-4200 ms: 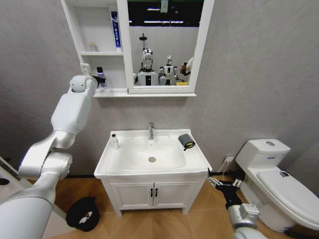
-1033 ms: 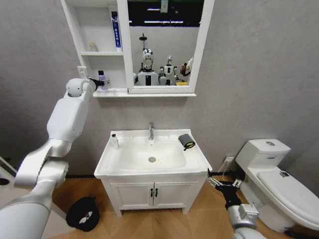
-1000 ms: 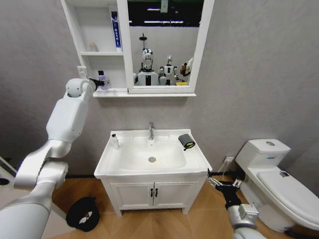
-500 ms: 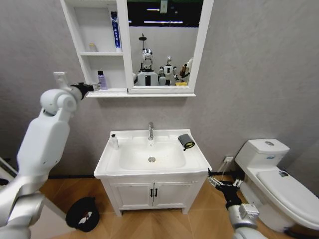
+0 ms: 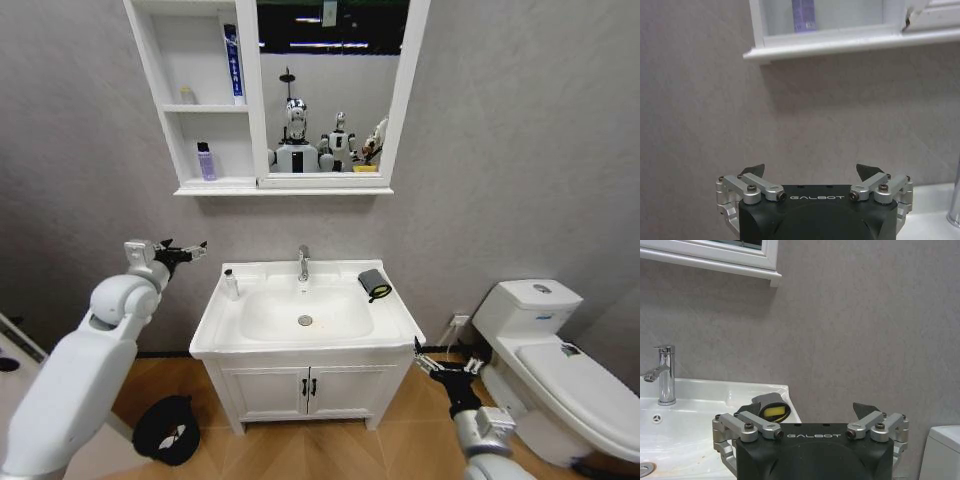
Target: Move facial cleanser and shampoo from washbasin to cabinet, then wipe washbasin with towel.
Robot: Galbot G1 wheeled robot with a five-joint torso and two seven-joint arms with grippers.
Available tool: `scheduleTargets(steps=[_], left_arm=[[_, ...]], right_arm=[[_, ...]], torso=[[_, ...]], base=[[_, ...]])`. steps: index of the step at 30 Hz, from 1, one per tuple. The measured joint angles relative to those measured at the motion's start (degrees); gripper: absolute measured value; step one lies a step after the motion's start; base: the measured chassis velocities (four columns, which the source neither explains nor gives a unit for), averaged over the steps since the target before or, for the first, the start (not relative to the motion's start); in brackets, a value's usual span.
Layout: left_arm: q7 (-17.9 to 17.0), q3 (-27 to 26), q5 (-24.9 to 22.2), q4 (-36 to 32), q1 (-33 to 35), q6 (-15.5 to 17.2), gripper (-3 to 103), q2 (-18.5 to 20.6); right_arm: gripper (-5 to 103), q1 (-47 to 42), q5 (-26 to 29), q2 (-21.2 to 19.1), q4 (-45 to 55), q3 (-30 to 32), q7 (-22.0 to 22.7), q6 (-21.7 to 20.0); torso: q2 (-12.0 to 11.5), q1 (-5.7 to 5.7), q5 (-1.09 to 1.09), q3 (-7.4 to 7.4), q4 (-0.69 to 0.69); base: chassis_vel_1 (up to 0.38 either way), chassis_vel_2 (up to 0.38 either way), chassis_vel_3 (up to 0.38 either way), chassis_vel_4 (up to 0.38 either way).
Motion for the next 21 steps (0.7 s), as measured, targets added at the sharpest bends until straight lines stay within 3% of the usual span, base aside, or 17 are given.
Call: scheduleTargets(steps=[2,10,21], left_arm=[[1.5,1.5,2.5,1.9,2.3,-1.7,100,-2.0],[2.6,5.7,7.2,8.5,2.5,-2.9,100,-6.0],[2.9,9.6,9.9,12.8,1.3,-4.5,100,-8.2]], right_arm=[[100,0.1,0.0,0.1,0.0,-0.1,0.0,0.0],[100,0.2,-0.1,0.1,-0.2,-0.1,0.0,0.1],[100,0.2,0.2,0.3,-0.7,0.5,-0.1,0.5]], torso=[[0.0,0.0,0.0,0.0,0.0],[0.0,0.01,0.01,0.0,0.0],[0.0,0.01,0.01,0.0,0.02]], base=[[0.0,0.0,0.0,0.0],[0.0,0.0,0.0,0.0],[0.0,0.0,0.0,0.0]])
